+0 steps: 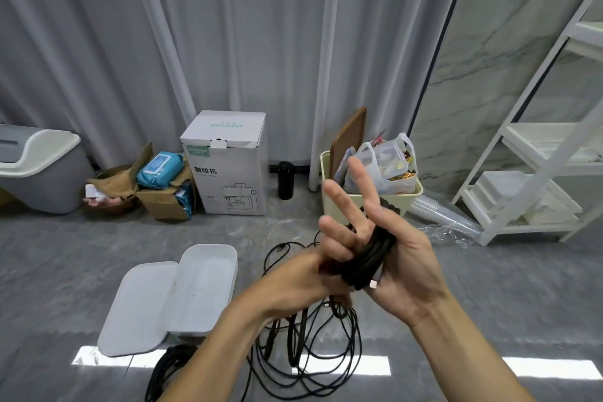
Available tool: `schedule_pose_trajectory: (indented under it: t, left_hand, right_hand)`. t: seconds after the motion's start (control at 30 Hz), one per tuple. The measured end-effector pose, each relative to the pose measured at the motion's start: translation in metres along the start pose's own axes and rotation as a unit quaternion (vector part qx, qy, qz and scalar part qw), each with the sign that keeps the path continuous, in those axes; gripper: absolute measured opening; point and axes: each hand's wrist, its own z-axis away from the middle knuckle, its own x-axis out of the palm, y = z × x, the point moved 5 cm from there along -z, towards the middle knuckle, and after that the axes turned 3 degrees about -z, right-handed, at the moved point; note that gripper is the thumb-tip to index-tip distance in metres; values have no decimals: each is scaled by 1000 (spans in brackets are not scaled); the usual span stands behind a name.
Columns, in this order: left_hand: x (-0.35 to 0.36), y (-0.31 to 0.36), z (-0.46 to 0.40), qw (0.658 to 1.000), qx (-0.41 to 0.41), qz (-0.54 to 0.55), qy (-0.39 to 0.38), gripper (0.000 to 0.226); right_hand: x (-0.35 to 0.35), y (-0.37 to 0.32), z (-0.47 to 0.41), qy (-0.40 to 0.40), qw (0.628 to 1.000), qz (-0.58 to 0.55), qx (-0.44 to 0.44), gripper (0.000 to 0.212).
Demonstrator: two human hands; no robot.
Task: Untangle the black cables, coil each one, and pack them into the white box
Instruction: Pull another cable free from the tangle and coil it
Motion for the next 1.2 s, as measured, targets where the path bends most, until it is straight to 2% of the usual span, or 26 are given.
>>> schedule_pose_trajectory:
  t: [0.1,0.27,0.4,0.5,0.6,0.67,0.8,0.93,1.1,1.2]
  left_hand:
    - [1,-2,4,998,-33,6,-47,17]
    - [2,-4,7,994,-56,-16,-88,45]
    - [-4,0,13,991,-51,94,-82,53]
    - [-7,3,15,976,-29,195,-94,62]
    - [-9,5,13,955,-29,283,-82,58]
    - [-12,5,12,952,-37,301,-47,48]
    - [-21,4,12,969,-38,242,40,21]
    - [-27,4,12,981,-41,161,100,18]
    - [-31,8,13,982,-38,144,113,17]
    - [-33,9,14,983,-26,154,98,31]
  right_hand:
    - [0,-1,-3,33,998,45,-34,81]
    - [-2,-7,-7,71,992,46,-90,82]
    - [0,-20,-5,119,981,77,-132,65]
    - [1,-26,-3,132,973,123,-146,59]
    - [1,-24,-2,145,959,194,-150,64]
    - [0,-23,-2,150,948,235,-151,66]
    - [-4,-25,-3,171,940,253,-151,66]
    - [-13,-31,-2,221,934,241,-144,59]
    - [-22,-34,1,262,929,231,-120,59]
    - [-24,-34,1,278,922,256,-90,55]
